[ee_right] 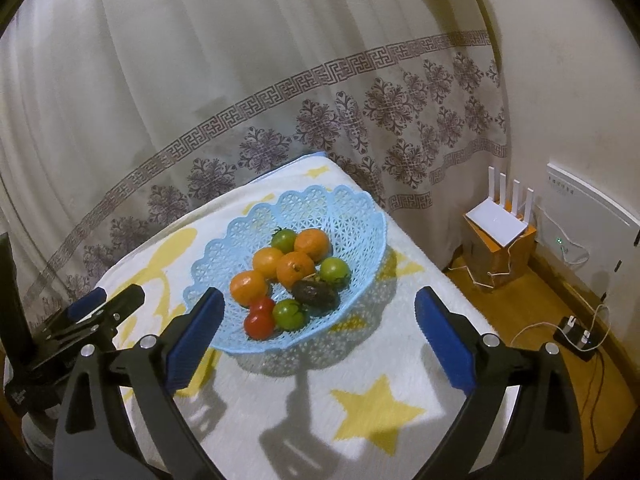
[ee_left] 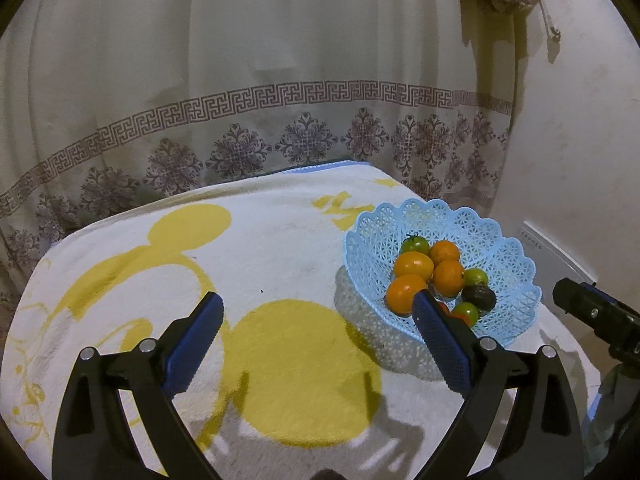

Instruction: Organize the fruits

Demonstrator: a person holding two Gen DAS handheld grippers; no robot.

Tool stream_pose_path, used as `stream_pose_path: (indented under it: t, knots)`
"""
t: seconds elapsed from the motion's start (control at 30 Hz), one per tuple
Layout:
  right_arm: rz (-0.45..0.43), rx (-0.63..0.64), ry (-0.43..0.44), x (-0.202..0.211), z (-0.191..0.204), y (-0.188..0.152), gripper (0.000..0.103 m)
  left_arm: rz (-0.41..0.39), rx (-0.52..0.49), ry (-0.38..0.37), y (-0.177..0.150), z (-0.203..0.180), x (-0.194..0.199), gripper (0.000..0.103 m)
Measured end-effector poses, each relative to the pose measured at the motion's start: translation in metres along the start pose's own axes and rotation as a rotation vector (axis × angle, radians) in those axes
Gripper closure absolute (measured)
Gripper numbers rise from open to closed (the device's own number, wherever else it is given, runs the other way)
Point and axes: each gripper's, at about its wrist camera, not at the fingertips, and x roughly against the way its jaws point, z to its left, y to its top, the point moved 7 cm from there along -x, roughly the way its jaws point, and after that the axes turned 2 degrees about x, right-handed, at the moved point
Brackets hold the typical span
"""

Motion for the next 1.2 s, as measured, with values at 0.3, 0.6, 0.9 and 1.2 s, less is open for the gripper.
stream_pose_path:
  t: [0.3, 0.6, 0.9, 1.2]
  knots:
    - [-0.011, 0.044, -0.011, 0.011, 0.016, -0.005, 0.003, -0.026, -0.007, 0.001, -0.003, 0.003, 0.011, 0.008]
    - [-0.004, 0.135, -0.046, 0.013, 0.036, -0.012, 0.003, -0.019, -0.002, -0.007, -0.009, 0.003, 0.017, 0.005]
    - [-0.040, 0.243, -0.087, 0.019, 0.055, -0.015, 0.003, -0.025, -0.032, 0.032, -0.012, -0.001, 0.022, 0.005]
    - [-0.040, 0.235, -0.089, 0.018, 0.054, -0.015, 0.003, -0.021, -0.041, 0.039, -0.014, -0.002, 0.022, 0.005]
